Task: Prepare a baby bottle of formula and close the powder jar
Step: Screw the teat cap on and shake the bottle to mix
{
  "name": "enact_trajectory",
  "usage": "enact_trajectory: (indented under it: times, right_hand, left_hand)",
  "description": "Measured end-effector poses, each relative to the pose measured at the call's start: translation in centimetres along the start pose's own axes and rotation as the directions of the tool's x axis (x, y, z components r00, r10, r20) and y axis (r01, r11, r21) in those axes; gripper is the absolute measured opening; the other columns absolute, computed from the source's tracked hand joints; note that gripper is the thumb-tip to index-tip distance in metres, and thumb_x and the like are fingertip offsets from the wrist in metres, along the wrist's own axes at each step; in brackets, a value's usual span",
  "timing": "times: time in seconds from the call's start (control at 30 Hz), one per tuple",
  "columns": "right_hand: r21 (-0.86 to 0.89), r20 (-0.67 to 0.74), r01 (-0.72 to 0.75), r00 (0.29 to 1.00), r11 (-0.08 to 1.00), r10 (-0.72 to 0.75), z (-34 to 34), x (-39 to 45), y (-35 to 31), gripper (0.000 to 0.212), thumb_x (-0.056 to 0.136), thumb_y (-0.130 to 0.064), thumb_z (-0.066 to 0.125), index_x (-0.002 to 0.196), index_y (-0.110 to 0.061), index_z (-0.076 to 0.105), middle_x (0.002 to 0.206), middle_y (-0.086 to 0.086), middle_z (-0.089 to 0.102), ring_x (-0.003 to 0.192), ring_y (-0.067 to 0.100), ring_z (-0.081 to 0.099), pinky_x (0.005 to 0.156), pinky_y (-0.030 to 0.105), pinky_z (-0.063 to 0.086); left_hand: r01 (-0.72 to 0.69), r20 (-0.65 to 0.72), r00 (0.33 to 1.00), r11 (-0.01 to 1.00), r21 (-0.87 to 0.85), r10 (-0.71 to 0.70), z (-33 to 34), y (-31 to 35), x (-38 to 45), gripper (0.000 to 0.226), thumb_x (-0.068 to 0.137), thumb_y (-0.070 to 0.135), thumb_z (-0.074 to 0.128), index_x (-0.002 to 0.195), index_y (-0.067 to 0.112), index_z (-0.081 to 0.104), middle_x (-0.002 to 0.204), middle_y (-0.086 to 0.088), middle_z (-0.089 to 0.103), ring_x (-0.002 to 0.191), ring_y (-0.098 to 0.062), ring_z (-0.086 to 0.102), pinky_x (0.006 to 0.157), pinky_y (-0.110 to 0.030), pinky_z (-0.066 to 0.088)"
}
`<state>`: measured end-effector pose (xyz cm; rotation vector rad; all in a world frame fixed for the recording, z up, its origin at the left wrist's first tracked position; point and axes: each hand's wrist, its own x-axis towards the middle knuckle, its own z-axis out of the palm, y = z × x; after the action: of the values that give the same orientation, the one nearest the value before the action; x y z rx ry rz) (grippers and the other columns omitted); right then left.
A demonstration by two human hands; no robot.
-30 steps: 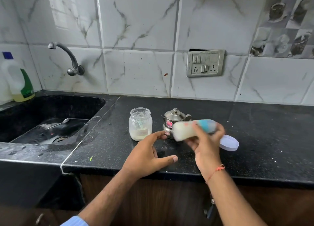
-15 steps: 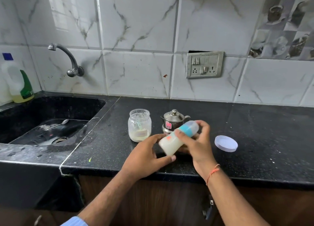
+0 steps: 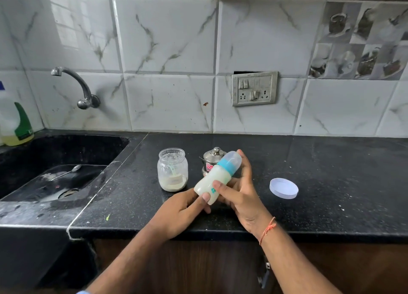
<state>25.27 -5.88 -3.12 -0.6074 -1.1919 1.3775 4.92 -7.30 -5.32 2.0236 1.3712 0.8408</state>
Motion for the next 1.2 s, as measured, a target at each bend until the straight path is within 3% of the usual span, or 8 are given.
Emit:
enact_trajectory:
  times: [0.3, 0.4, 0.53, 0.67, 0.8, 0.9, 1.03, 1.2]
  right_hand:
    - [-0.026, -0.182, 0.018, 0.983, 0.999, -0.022, 0.1, -0.2, -1.1, 0.087, 0.087, 0.006, 0.080, 0.147, -0.045, 0.044, 0.108, 0.005, 0.079, 0.105, 0.029, 0.078, 0.079, 0.053, 0.066]
    - [0.195, -0.501, 0.193, 0.862, 0.961, -0.072, -0.9, 0.7, -1.1, 0.075, 0.093, -0.002, 0.078, 0.146, -0.040, 0.041, 0.124, -0.002, 0.072, 0.118, 0.030, 0.072, 0.076, 0.052, 0.066]
    - [-0.055, -0.243, 0.019, 0.970, 0.998, -0.031, -0.4, 0.1, -0.6, 0.077, 0.086, -0.002, 0.085, 0.140, -0.044, 0.049, 0.126, 0.015, 0.070, 0.111, 0.036, 0.074, 0.073, 0.050, 0.066]
    - [0.235, -0.551, 0.216, 0.833, 0.948, -0.053, -1.2, 1.1, -0.8, 0.070, 0.092, -0.006, 0.081, 0.139, -0.043, 0.044, 0.134, 0.003, 0.064, 0.115, 0.029, 0.072, 0.071, 0.050, 0.066]
    - [-0.033, -0.240, 0.049, 0.969, 0.998, -0.056, -0.2, 0.4, -0.4, 0.074, 0.087, 0.002, 0.082, 0.140, -0.039, 0.050, 0.120, 0.007, 0.073, 0.102, 0.025, 0.076, 0.071, 0.047, 0.066]
    - [0.213, -0.509, 0.208, 0.857, 0.955, -0.073, -1.4, 1.0, -0.6, 0.069, 0.091, -0.003, 0.079, 0.141, -0.035, 0.044, 0.131, 0.005, 0.067, 0.119, 0.032, 0.072, 0.071, 0.051, 0.066]
    - [-0.018, -0.250, 0.012, 0.968, 1.000, -0.016, -0.8, 0.6, -0.1, 0.074, 0.086, -0.001, 0.085, 0.138, -0.041, 0.051, 0.124, 0.019, 0.071, 0.110, 0.037, 0.075, 0.073, 0.049, 0.065]
    - [0.176, -0.469, 0.153, 0.881, 0.972, -0.054, -1.5, 1.0, -0.8, 0.069, 0.089, -0.006, 0.082, 0.139, -0.038, 0.046, 0.131, 0.008, 0.066, 0.117, 0.033, 0.072, 0.071, 0.050, 0.066]
  left_hand:
    - [-0.088, -0.156, 0.985, 0.995, -0.050, 0.079, 0.6, 0.6, -0.4, 0.073, 0.082, 0.082, 0.066, 0.144, 0.044, 0.056, 0.090, 0.031, 0.071, 0.061, -0.004, 0.055, 0.062, -0.030, 0.051]
    - [-0.103, -0.172, 0.981, 0.992, -0.073, 0.089, 0.9, 0.3, -0.3, 0.081, 0.080, 0.082, 0.072, 0.149, 0.044, 0.051, 0.127, 0.034, 0.066, 0.062, -0.006, 0.058, 0.069, -0.038, 0.060]
    - [-0.091, -0.167, 0.982, 0.995, -0.037, 0.084, 0.9, 0.5, -0.4, 0.088, 0.077, 0.081, 0.078, 0.151, 0.042, 0.051, 0.118, 0.038, 0.067, 0.064, -0.006, 0.059, 0.064, -0.029, 0.057]
    - [-0.087, -0.180, 0.980, 0.996, -0.026, 0.081, 0.8, 0.6, -0.5, 0.094, 0.074, 0.086, 0.078, 0.152, 0.043, 0.049, 0.136, 0.033, 0.062, 0.066, -0.007, 0.059, 0.070, -0.035, 0.061]
    - [-0.077, -0.176, 0.981, 0.997, 0.016, 0.079, 0.8, 0.7, -0.5, 0.100, 0.071, 0.083, 0.082, 0.155, 0.040, 0.049, 0.132, 0.029, 0.065, 0.069, -0.005, 0.059, 0.068, -0.027, 0.057]
    - [-0.074, -0.169, 0.983, 0.997, 0.003, 0.073, 0.8, 0.6, -0.4, 0.100, 0.072, 0.084, 0.083, 0.155, 0.042, 0.047, 0.139, 0.032, 0.060, 0.068, -0.006, 0.058, 0.072, -0.033, 0.061]
    - [-0.075, -0.186, 0.980, 0.997, 0.009, 0.075, 0.9, 0.4, -0.4, 0.098, 0.072, 0.076, 0.088, 0.154, 0.040, 0.049, 0.130, 0.028, 0.066, 0.068, -0.004, 0.057, 0.067, -0.022, 0.054]
    - [-0.074, -0.188, 0.979, 0.997, 0.014, 0.075, 0.9, 0.5, -0.5, 0.100, 0.071, 0.082, 0.084, 0.155, 0.043, 0.046, 0.139, 0.033, 0.060, 0.069, -0.006, 0.058, 0.073, -0.030, 0.060]
